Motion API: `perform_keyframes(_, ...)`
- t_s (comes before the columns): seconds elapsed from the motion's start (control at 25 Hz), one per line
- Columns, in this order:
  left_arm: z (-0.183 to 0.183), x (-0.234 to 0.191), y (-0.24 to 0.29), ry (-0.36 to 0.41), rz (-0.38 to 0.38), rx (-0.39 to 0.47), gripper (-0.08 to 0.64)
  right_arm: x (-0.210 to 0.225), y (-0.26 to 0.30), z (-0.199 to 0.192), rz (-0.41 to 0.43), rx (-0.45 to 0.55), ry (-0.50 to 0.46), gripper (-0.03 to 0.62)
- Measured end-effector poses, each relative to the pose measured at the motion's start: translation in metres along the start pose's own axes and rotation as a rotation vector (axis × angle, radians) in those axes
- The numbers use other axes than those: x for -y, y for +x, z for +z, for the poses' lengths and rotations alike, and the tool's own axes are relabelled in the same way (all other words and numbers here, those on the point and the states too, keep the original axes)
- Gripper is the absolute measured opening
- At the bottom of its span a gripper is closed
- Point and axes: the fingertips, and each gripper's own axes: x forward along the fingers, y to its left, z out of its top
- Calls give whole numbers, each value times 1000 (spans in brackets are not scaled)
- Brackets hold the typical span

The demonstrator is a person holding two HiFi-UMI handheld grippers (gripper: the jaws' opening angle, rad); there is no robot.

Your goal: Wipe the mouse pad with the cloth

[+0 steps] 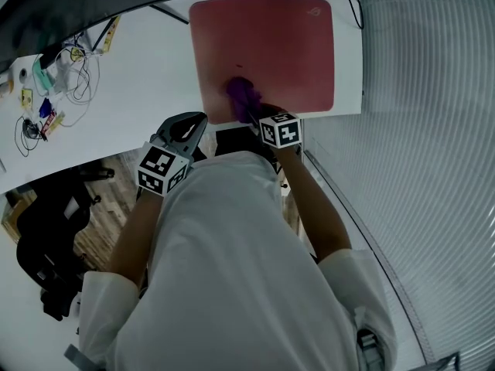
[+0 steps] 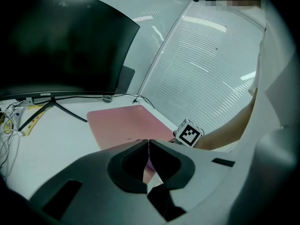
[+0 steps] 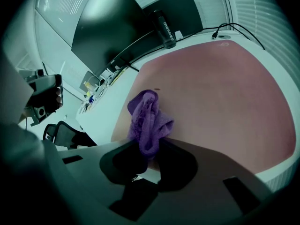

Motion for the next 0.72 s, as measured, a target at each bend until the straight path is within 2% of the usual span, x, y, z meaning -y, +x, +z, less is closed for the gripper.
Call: perform_keyframes(0.72, 28, 34, 49, 0, 24, 28, 23, 104, -60, 1, -80, 17, 30, 101)
